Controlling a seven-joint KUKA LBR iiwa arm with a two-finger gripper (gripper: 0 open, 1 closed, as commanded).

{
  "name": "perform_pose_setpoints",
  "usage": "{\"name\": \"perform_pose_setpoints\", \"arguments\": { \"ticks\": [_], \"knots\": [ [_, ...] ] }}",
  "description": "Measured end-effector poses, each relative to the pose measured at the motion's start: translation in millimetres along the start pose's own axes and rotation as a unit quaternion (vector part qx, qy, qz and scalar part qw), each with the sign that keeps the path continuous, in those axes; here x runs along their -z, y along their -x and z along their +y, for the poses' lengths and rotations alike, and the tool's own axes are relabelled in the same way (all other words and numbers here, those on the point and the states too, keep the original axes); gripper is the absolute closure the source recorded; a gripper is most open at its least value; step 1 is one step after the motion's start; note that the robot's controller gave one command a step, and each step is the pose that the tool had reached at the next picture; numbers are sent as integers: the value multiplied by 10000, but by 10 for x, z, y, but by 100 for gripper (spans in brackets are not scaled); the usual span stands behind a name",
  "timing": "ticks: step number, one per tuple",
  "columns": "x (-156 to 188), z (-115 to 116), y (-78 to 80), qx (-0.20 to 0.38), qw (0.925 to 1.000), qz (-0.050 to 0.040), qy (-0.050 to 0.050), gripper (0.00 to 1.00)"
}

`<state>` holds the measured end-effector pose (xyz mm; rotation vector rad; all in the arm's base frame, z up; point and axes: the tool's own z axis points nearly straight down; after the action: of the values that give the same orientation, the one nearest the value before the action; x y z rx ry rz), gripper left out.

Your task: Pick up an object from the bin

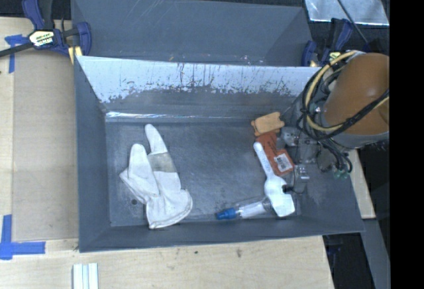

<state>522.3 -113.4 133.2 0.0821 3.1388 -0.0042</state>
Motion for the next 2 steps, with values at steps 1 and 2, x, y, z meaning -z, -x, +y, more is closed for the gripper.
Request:
{"name": "perform_pose_setpoints", "arguments": {
  "ticks": [1,2],
  "knots": [
    [-391,117,-183,155,9999,-25,9,0],
    [-630,163,-310,1289,9917,-3,11,100]
  ]
}}
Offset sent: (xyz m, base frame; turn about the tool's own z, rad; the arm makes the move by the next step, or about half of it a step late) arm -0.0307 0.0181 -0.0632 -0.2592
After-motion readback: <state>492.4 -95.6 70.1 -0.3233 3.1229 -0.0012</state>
